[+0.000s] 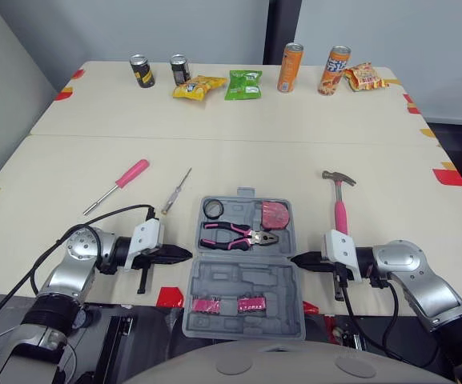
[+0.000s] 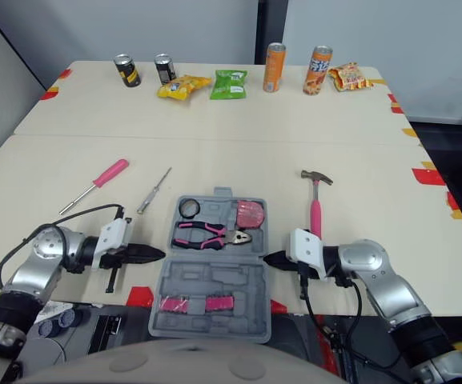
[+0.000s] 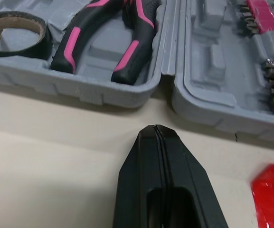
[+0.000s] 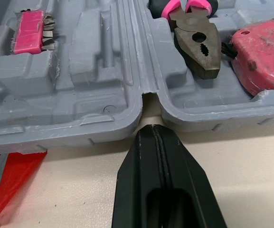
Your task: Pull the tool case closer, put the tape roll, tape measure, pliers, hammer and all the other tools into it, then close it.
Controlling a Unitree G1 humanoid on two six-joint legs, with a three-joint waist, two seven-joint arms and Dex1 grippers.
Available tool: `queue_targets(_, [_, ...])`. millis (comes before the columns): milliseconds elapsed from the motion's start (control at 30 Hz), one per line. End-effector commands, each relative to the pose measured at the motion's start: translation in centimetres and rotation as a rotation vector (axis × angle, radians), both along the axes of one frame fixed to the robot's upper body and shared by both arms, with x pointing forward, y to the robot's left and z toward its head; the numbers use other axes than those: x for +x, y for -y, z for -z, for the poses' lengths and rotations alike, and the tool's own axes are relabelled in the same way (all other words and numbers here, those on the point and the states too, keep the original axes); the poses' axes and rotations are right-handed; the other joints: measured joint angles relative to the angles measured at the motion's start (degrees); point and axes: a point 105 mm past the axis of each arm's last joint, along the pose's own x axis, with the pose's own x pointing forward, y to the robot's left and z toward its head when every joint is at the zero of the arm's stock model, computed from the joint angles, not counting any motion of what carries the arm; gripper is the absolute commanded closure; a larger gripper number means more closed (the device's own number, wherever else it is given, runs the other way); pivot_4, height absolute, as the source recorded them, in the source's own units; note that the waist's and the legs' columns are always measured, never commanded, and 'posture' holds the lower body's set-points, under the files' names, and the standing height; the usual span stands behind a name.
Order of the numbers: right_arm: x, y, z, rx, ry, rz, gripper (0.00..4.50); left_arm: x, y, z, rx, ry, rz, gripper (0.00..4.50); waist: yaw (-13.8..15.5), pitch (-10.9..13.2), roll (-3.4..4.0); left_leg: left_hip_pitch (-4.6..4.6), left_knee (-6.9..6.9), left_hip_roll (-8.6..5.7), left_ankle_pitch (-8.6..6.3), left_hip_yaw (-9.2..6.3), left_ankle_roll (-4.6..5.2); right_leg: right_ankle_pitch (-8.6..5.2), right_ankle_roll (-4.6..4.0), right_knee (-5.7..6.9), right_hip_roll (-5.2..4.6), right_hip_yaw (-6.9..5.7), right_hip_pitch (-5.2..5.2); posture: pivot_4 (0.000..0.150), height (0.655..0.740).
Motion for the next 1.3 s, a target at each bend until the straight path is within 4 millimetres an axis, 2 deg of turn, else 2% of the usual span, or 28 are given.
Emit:
queue_targets(33, [0.2,-0.3,-0.3,0.006,0.019,-0.013,4.45,0.2,1.0,-0.4,-0.008,0.017,0.024,4.50,-0.01,0.00,0.00,0.00,0.00,0.00,0.00,0.00,0.00,0.00,0.00,0.00,0.00,0.00,0.00,0.150,0.7400])
queue_targets(533, [0.4,-1.2,-0.4,0.025,0.028,-0.025,4.45,0.5,2.5,-1.6,-0.049,0.029,0.028,4.50,-0.03,0.02,-0.01,-0.01,0.00,-0.03,0.01,0.00,-0.08,0.00,0.01,-0.02,0.01,0.00,0.00,0.150,0.7400])
queue_targets(733, [0.6,-1.3,-0.5,0.028,0.034,-0.014,4.45,0.6,2.4,-1.5,-0.040,0.025,0.027,4.50,-0.04,0.02,-0.01,-0.01,0.00,-0.03,0.01,0.00,-0.09,0.00,0.01,-0.02,0.02,0.00,0.00,0.150,0.7400])
queue_targets(1300, [2.2,-0.9,-0.3,0.009,0.079,0.049,4.45,2.8,1.8,-0.4,0.036,0.050,-0.079,4.50,-0.12,0.01,0.00,0.03,0.00,-0.04,0.03,0.00,-0.13,0.01,0.01,0.01,0.03,0.02,0.02,0.150,0.7400])
